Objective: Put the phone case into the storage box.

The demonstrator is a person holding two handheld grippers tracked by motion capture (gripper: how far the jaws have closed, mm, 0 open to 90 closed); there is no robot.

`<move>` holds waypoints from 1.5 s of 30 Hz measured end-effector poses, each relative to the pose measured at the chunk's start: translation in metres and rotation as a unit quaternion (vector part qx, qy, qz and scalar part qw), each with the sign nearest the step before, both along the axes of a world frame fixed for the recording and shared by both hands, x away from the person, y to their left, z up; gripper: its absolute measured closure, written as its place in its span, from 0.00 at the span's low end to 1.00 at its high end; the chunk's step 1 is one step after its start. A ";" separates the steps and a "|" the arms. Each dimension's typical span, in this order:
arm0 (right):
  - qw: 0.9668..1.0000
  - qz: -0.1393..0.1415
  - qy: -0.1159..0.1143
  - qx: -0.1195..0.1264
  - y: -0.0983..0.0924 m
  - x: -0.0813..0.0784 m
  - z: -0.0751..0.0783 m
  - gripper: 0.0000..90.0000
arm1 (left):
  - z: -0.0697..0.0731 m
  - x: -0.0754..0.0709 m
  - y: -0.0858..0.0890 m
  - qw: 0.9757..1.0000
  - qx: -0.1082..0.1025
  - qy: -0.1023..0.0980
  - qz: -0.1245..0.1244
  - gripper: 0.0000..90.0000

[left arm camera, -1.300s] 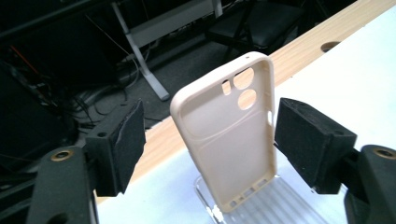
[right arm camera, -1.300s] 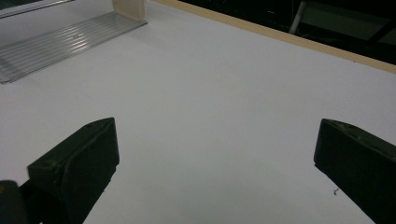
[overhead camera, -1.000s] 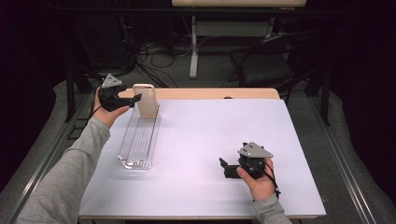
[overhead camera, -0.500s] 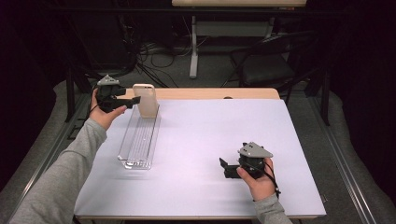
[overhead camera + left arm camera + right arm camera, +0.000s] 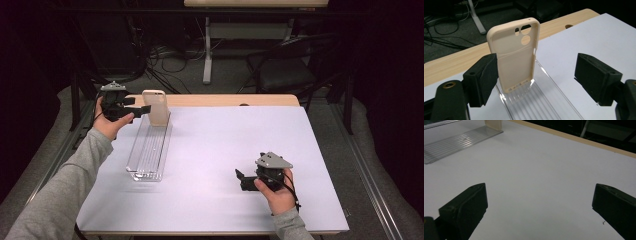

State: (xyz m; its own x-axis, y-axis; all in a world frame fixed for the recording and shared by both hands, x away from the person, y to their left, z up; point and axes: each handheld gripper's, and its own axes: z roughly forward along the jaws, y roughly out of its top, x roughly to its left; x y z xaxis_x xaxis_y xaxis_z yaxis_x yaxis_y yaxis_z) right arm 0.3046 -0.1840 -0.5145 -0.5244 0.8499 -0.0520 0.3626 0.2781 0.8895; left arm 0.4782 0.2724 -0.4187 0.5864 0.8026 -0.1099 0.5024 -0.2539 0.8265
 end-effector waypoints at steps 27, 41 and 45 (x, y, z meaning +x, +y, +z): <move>1.000 0.000 0.006 0.003 -0.001 0.002 -0.002 0.00 | 0.004 -0.024 0.002 1.000 -0.017 0.006 -0.023 0.13; 1.000 -0.002 0.006 0.004 -0.002 0.002 -0.001 0.00 | 0.004 -0.041 0.001 0.999 -0.008 -0.007 -0.036 0.12; 1.000 -0.002 0.007 0.005 -0.003 0.002 -0.001 0.00 | 0.003 -0.044 -0.001 0.999 -0.006 -0.004 -0.041 0.12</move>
